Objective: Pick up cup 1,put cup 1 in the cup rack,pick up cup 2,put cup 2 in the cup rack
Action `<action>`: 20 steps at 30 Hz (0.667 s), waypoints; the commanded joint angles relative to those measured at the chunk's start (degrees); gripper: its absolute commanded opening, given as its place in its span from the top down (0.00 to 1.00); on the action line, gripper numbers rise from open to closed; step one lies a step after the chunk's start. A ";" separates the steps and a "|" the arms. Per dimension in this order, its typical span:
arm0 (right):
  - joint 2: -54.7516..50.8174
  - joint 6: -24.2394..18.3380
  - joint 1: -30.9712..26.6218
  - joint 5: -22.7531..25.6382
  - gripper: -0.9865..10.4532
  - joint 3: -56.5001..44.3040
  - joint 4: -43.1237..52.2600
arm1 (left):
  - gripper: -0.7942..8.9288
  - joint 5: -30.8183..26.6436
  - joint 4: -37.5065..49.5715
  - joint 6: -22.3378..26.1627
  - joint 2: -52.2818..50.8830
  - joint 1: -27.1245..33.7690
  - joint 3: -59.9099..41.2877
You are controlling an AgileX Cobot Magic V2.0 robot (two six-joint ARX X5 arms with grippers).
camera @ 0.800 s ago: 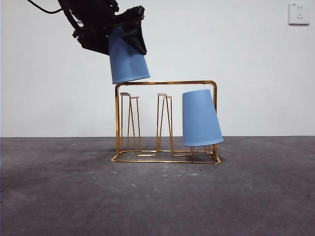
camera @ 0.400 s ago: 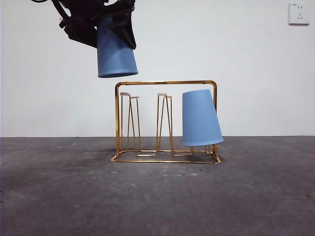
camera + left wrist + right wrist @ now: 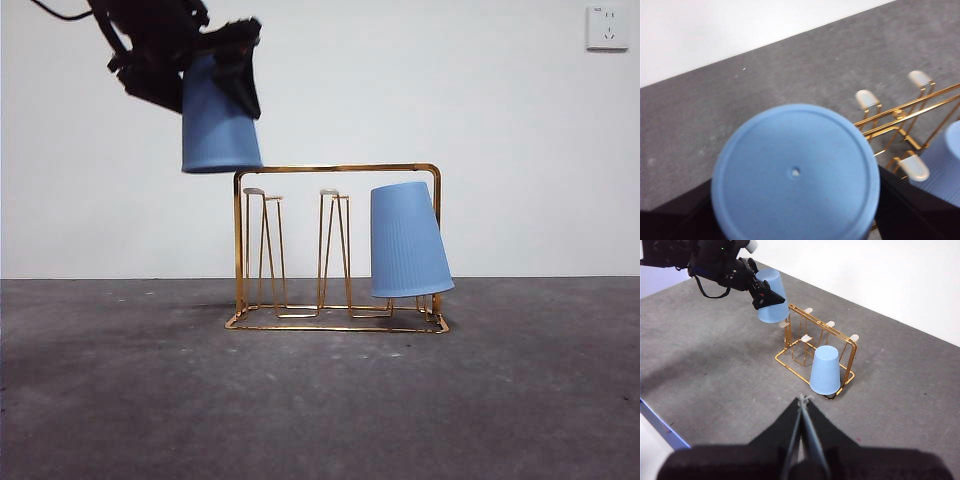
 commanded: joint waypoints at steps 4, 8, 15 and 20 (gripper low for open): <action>-0.24 0.42 -0.04 -0.02 0.92 -0.46 -1.33 | 0.92 1.60 0.90 0.66 0.90 -0.07 -0.74; -0.24 0.42 -0.04 -0.02 0.92 -0.46 -1.33 | 0.93 1.60 1.70 0.63 1.01 -0.07 -1.01; -0.22 0.39 -0.04 -0.04 0.92 -0.50 -1.33 | 0.93 1.75 4.37 0.00 1.66 0.00 -3.87; -0.22 0.39 -0.04 -0.04 0.92 -0.59 -1.33 | 0.93 2.71 6.49 -0.72 3.82 -0.77 -4.04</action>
